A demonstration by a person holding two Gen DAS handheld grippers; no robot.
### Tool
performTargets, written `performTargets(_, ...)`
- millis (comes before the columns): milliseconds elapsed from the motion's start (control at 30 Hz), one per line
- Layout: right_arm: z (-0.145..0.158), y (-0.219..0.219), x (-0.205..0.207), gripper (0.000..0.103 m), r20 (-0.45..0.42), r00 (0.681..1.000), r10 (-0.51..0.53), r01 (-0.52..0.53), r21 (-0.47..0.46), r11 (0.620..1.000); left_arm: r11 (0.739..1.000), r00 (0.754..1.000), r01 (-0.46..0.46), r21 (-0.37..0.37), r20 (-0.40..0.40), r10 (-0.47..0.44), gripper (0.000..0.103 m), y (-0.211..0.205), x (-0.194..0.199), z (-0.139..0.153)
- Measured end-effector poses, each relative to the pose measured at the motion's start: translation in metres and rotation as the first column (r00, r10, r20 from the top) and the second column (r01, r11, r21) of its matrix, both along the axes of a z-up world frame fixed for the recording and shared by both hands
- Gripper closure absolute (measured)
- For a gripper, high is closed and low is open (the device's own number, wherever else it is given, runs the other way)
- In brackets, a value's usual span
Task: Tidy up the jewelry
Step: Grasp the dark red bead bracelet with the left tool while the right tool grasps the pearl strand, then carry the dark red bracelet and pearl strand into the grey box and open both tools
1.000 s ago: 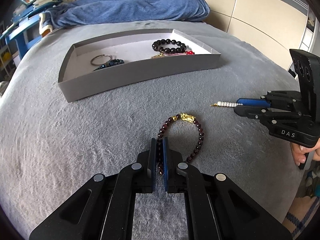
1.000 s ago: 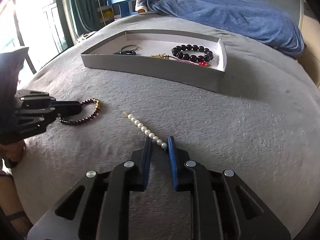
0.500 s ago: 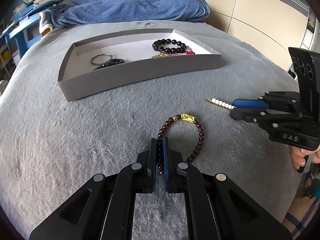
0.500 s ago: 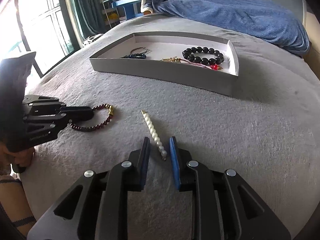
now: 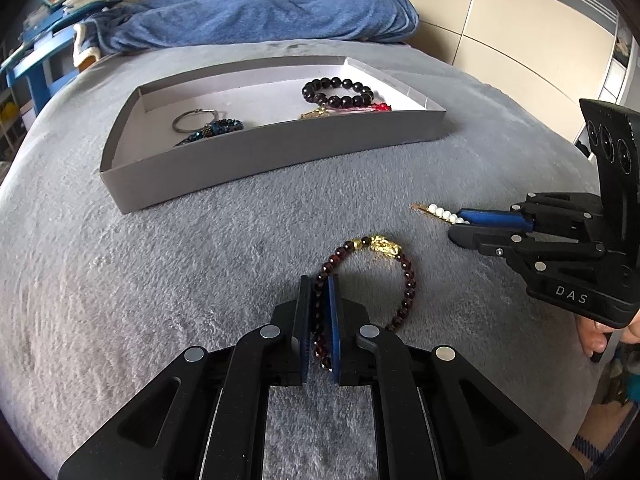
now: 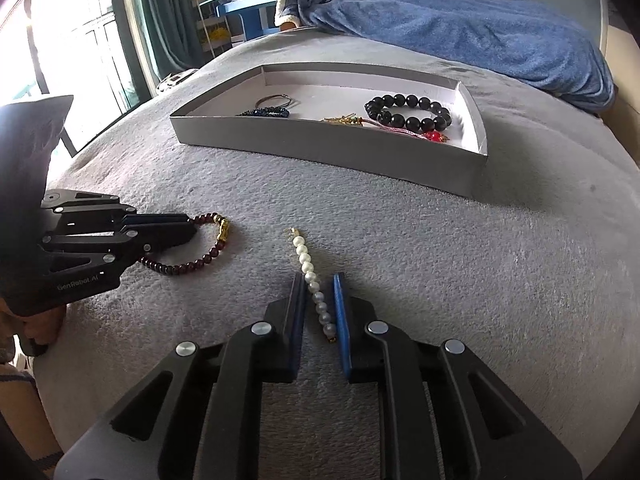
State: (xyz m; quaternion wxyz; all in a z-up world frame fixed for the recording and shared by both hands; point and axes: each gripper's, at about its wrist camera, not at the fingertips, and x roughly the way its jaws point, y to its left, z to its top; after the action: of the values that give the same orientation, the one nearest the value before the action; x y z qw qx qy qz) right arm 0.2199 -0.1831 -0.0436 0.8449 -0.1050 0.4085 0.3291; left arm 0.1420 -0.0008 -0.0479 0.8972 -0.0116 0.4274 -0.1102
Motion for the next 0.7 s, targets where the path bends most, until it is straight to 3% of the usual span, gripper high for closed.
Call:
performTargets(100, 0.001, 0.0, 0.0, 0.097, -0.004, 1.0, -0.007, 0.007, 0.006, 1.0, 1.0, 1.0, 0.004, 0.013, 0.007, -0.004, 0.095, -0.001, -0.001, 0.001)
performTargets(300, 0.006, -0.003, -0.001, 0.097, -0.008, 1.0, -0.018, 0.018, 0.039, 0.999, 1.0, 1.0, 0.003, 0.0, 0.031, -0.003, 0.097, 0.0, -0.007, 0.01)
performTargets(700, 0.031, 0.008, 0.004, 0.097, 0.005, 1.0, -0.028, 0.027, 0.124, 0.992, 0.999, 0.987, 0.041, -0.017, 0.154, -0.037, 0.097, -0.004, -0.008, 0.067)
